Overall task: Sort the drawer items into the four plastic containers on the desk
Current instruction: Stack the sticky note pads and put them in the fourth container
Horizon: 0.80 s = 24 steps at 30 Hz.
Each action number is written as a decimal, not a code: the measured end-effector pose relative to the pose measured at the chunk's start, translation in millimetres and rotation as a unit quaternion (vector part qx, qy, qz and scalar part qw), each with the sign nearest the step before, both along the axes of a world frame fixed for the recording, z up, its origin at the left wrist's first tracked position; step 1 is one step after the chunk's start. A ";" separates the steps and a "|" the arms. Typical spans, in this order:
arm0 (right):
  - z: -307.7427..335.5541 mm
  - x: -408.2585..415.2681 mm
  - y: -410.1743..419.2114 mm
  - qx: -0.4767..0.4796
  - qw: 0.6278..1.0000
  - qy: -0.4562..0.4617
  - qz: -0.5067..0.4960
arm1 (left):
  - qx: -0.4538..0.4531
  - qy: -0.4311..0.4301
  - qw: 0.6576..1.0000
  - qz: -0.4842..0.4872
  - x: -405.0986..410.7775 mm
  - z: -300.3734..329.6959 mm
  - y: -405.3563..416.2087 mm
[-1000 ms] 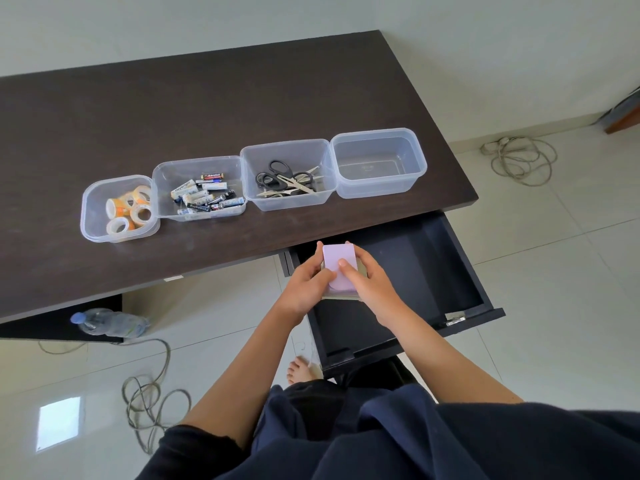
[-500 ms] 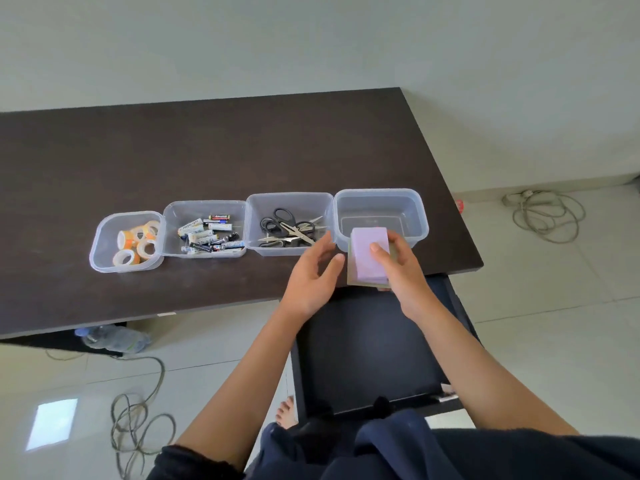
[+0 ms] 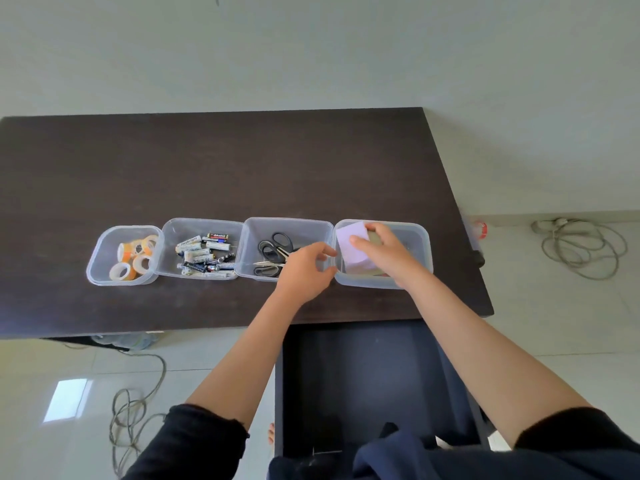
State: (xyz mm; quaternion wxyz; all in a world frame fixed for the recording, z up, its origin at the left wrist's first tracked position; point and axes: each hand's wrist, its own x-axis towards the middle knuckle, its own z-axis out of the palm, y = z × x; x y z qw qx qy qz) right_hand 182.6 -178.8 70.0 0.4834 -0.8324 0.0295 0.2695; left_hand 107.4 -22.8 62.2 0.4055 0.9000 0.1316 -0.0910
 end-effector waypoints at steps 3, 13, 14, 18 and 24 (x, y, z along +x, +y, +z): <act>-6.6 7.0 2.8 0.003 0.999 0.035 0.010 | -0.026 0.001 0.999 0.023 1.0 -2.2 -1.7; -17.3 20.7 5.8 -0.013 0.992 0.109 0.065 | -0.057 -0.011 0.997 0.045 2.2 -7.6 2.5; -20.2 21.1 6.4 -0.049 0.991 0.095 0.084 | -0.058 -0.011 0.997 0.046 2.3 -8.0 2.6; -22.1 20.3 7.5 -0.197 0.972 0.036 0.123 | -0.059 -0.018 0.997 0.041 2.2 -8.2 3.1; -17.9 20.2 -3.4 -0.165 0.984 0.026 0.063 | -0.056 -0.017 0.998 0.038 2.0 -7.6 4.0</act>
